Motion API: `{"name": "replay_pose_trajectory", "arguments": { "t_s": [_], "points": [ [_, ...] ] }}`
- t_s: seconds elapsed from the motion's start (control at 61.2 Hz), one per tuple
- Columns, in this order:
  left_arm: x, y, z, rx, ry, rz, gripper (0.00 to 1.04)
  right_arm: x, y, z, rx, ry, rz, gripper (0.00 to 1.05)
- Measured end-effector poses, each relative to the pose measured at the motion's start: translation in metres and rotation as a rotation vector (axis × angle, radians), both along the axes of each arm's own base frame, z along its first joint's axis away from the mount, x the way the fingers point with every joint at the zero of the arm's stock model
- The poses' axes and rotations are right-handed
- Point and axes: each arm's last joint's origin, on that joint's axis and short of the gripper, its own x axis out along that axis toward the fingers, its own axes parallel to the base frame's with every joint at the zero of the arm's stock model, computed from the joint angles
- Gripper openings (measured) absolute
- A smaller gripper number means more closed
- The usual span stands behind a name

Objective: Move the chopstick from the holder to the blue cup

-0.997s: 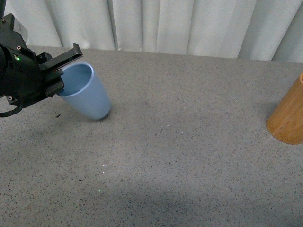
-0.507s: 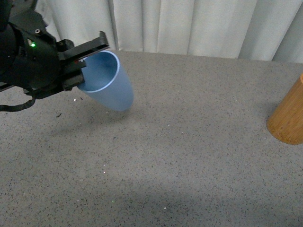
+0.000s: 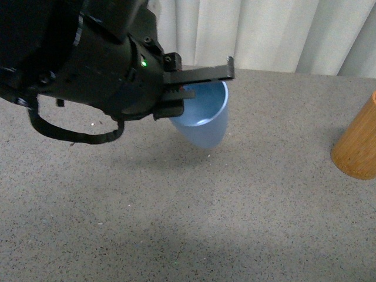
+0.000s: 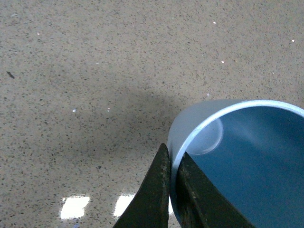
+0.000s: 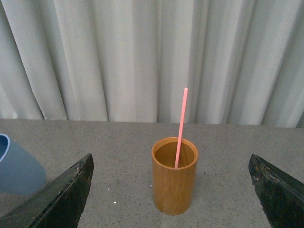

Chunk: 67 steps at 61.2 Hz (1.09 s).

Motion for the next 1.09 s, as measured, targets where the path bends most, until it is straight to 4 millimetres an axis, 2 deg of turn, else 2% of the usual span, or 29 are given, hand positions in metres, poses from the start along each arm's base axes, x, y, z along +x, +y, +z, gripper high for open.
{"name": "replay_pose_trajectory", "arguments": {
  "t_s": [0.196, 0.376, 0.686, 1.095],
  "points": [
    [-0.007, -0.027, -0.017, 0.026, 0.037, -0.048, 0.04, 0.000, 0.000, 0.000, 0.000, 0.000, 0.000, 0.95],
    [-0.009, -0.040, -0.024, 0.035, 0.046, -0.059, 0.04, 0.000, 0.000, 0.000, 0.000, 0.000, 0.000, 0.95],
    [-0.006, -0.050, -0.030, 0.042, 0.058, -0.046, 0.04, 0.000, 0.000, 0.000, 0.000, 0.000, 0.000, 0.95],
    [-0.007, -0.052, -0.034, 0.043, 0.074, -0.047, 0.04, 0.000, 0.000, 0.000, 0.000, 0.000, 0.000, 0.95]
  ]
}}
